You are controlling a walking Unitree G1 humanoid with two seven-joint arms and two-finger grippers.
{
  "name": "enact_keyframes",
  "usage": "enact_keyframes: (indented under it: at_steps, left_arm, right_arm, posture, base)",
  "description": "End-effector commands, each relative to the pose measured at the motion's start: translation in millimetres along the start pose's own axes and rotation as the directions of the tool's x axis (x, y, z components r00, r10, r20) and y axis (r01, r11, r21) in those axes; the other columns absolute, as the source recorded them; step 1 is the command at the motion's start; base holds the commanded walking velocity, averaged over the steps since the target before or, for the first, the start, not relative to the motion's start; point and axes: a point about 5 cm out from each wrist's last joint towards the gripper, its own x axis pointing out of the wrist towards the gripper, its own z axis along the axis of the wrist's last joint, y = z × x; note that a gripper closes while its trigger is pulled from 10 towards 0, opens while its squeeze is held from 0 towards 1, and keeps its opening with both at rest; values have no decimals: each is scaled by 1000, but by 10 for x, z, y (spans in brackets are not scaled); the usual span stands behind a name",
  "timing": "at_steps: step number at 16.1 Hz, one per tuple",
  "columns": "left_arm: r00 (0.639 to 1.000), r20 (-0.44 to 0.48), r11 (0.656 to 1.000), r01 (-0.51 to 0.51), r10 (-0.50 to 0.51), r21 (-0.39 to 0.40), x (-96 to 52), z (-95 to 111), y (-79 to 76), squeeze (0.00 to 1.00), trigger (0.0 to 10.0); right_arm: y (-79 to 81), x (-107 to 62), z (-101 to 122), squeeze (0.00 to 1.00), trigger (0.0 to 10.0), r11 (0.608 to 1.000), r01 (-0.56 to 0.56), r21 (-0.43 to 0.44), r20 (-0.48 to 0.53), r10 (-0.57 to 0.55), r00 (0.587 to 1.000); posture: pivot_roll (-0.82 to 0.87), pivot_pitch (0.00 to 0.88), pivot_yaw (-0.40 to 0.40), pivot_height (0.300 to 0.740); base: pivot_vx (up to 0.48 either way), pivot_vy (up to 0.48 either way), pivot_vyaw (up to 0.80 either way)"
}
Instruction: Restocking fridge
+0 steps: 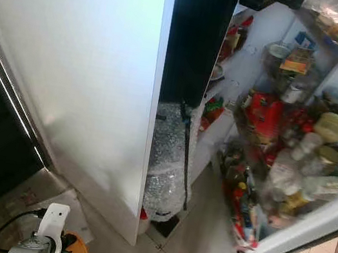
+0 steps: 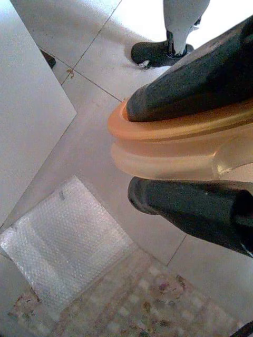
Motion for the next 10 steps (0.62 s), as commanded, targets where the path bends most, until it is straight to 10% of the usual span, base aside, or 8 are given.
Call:
enact_keyframes:
  at_steps: [1, 10]
  left_arm:
    - [1000, -21, 1000, -13, 13, 9, -10, -23, 49, 0, 10000]
    - [999, -11, 999, -35, 35, -3, -13, -24, 65, 0, 10000]
  right_arm:
    - [57, 29, 169, 0, 10000, 999, -30, -14, 80, 31, 996]
    - [-7, 79, 1266, 0, 10000, 997, -59, 55, 480, 26, 877]
  posture:
    - [-166, 42, 11, 740]
    - [-105, 52, -19, 740]
  base:
    - [0, 0, 0]
    - [0, 0, 0]
